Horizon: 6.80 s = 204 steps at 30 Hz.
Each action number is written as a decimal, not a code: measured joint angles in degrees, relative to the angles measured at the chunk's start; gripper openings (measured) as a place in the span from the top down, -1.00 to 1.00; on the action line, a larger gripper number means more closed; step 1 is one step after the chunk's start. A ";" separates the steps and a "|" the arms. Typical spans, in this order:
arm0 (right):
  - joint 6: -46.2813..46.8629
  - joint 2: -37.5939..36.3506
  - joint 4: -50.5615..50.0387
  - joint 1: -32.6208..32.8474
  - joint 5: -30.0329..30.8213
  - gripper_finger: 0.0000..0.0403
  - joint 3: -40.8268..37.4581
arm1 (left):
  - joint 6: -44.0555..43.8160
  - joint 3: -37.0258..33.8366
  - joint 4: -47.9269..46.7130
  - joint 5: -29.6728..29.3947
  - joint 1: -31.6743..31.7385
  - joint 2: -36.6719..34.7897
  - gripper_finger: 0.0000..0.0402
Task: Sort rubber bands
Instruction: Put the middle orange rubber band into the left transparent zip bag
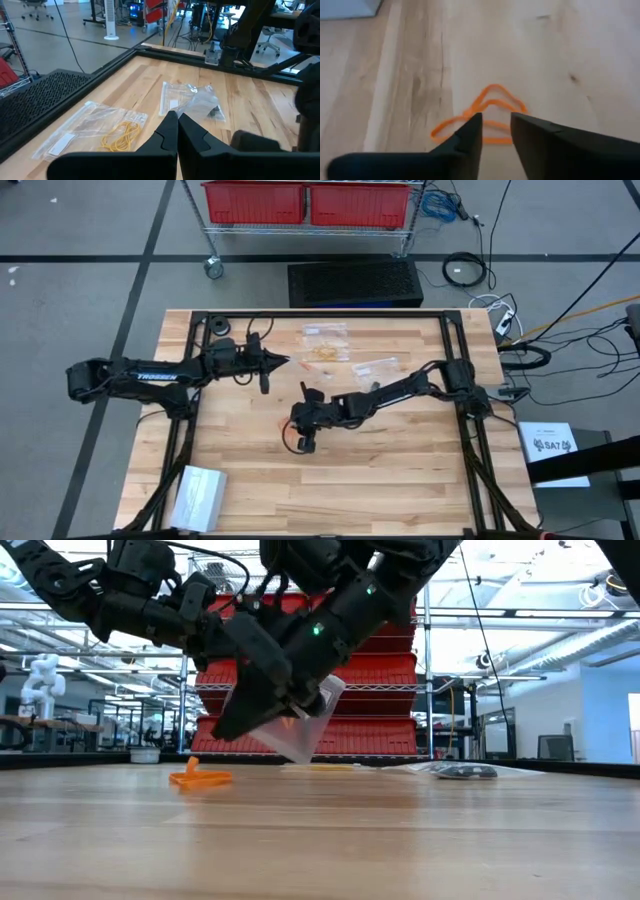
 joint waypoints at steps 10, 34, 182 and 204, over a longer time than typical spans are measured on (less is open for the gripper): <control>2.75 2.80 0.20 -2.36 -0.58 0.28 0.06 | 0.02 0.02 0.30 0.00 0.00 0.00 1.00; -4.80 -4.48 -5.20 -0.17 7.13 0.99 0.07 | 1.14 0.04 0.02 0.00 0.00 0.00 1.00; -3.19 -13.04 -9.77 -8.32 19.42 1.00 0.02 | -2.10 0.04 0.90 0.26 -0.76 0.00 1.00; -7.44 -13.11 -8.56 -13.42 14.67 1.00 0.02 | -1.66 0.04 0.02 4.41 -0.75 0.00 1.00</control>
